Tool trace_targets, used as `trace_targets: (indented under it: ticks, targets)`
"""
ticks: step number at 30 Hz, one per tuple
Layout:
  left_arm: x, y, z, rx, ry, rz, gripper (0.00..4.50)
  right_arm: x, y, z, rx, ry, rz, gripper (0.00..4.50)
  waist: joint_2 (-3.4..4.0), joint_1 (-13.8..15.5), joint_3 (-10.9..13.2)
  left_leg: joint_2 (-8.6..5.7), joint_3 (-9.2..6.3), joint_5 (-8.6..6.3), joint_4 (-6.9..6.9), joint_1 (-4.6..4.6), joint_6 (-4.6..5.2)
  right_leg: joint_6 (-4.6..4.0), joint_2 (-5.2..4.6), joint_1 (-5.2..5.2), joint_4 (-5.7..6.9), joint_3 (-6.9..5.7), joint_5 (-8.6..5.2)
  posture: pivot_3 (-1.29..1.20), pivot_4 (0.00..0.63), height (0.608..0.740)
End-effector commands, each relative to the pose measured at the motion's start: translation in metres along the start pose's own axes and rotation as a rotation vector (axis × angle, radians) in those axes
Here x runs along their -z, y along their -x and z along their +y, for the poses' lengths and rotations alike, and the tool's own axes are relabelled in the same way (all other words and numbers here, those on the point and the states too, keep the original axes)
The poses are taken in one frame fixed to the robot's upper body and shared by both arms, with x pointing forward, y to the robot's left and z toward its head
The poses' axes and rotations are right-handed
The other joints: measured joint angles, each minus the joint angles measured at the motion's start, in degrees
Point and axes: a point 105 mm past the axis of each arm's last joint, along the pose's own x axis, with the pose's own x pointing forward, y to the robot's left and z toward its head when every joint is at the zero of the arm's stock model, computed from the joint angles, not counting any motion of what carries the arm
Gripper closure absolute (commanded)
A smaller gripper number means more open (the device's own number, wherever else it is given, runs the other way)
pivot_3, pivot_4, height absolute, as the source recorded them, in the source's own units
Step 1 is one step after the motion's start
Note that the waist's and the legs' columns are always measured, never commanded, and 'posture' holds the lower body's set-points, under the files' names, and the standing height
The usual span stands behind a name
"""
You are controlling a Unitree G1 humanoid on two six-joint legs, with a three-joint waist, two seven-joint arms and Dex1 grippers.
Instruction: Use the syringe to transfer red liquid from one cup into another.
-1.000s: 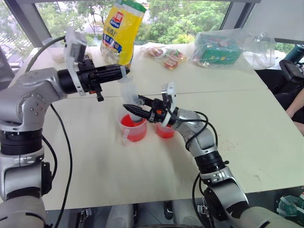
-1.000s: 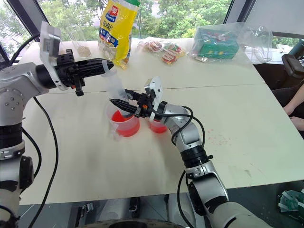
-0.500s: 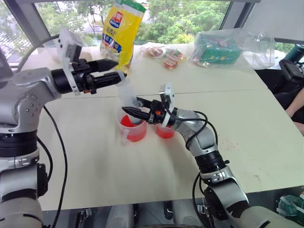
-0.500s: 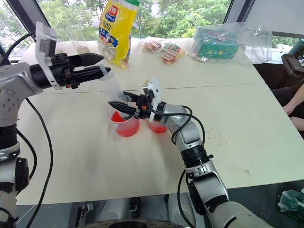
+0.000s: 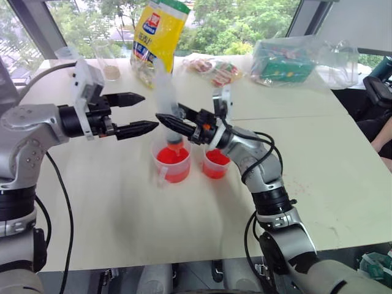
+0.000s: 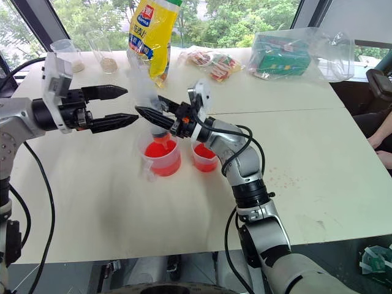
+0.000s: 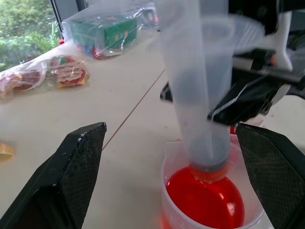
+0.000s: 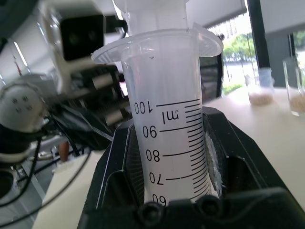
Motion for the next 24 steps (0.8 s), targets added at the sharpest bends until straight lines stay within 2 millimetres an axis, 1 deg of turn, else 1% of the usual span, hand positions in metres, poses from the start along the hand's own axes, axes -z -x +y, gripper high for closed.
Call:
trace_targets:
  ticks: [1,3,4,7,8,10,13,16,20,24]
  targets:
    - [-0.023,0.003,0.004,-0.028,-0.046,-0.073,0.06,-0.042,-0.004,0.003,-0.006,0.06,-0.114,3.17,0.0,0.1,0.0,-0.01,0.01,-0.01,0.0,-0.01,0.01,0.0,-0.01,0.0,-0.01,0.0,0.0,0.0,0.15,0.74]
    - [-0.032,0.0,0.006,-0.03,-0.038,-0.122,0.06,-0.064,0.0,0.004,0.012,0.076,-0.164,3.17,-0.01,0.33,0.02,-0.03,0.0,-0.01,0.01,-0.06,0.02,0.0,-0.03,-0.01,-0.01,-0.02,0.0,0.0,0.15,0.74]
    - [-0.034,-0.001,0.007,-0.03,-0.035,-0.135,0.06,-0.071,0.001,0.004,0.018,0.079,-0.177,3.17,-0.02,0.26,0.02,-0.03,-0.02,-0.01,0.02,-0.08,0.02,0.01,-0.03,-0.03,-0.01,-0.03,0.01,0.0,0.15,0.74]
    - [-0.043,-0.008,0.008,-0.006,-0.021,-0.18,0.06,-0.093,0.015,0.0,0.077,0.105,-0.217,3.17,-0.03,0.16,0.01,-0.03,-0.02,-0.01,0.02,-0.09,0.02,0.01,-0.03,-0.03,-0.01,-0.04,0.01,0.0,0.15,0.74]
    - [-0.045,-0.011,0.008,0.004,-0.017,-0.191,0.06,-0.099,0.022,-0.001,0.102,0.116,-0.224,3.17,-0.03,0.26,0.01,-0.03,-0.02,-0.02,0.0,-0.08,0.03,0.01,-0.03,-0.03,0.0,-0.05,0.01,0.0,0.15,0.74]
    - [-0.046,-0.017,0.007,0.024,-0.013,-0.203,0.06,-0.104,0.034,-0.003,0.148,0.137,-0.219,3.17,-0.03,0.21,0.01,-0.03,-0.02,-0.02,-0.02,-0.08,0.04,0.01,-0.02,-0.02,-0.01,-0.07,0.0,0.0,0.15,0.74]
    - [-0.047,-0.027,0.004,0.066,-0.012,-0.211,0.06,-0.102,0.053,-0.005,0.213,0.144,-0.2,3.17,-0.04,0.2,0.01,-0.04,0.01,-0.03,-0.01,-0.08,0.06,0.01,-0.03,-0.01,-0.03,-0.06,0.0,0.0,0.15,0.74]
    - [-0.053,-0.038,-0.002,0.122,-0.009,-0.241,0.06,-0.085,0.068,-0.006,0.273,0.134,-0.15,3.17,-0.04,0.22,0.01,-0.04,0.02,-0.04,-0.01,-0.08,0.07,0.02,-0.02,-0.01,-0.02,-0.06,0.0,0.0,0.15,0.74]
    - [-0.063,-0.05,-0.011,0.197,-0.01,-0.276,0.06,-0.061,0.079,-0.005,0.313,0.128,-0.091,3.17,-0.04,0.07,0.01,-0.04,0.05,-0.04,-0.01,-0.07,0.07,0.02,-0.01,-0.01,-0.02,-0.04,0.0,0.0,0.15,0.74]
    - [-0.069,-0.06,-0.023,0.276,-0.009,-0.297,0.06,-0.047,0.085,-0.006,0.34,0.135,-0.054,3.17,-0.03,0.05,0.01,-0.04,0.03,-0.04,0.0,-0.07,0.08,0.03,0.02,-0.02,-0.02,-0.03,0.0,0.0,0.15,0.74]
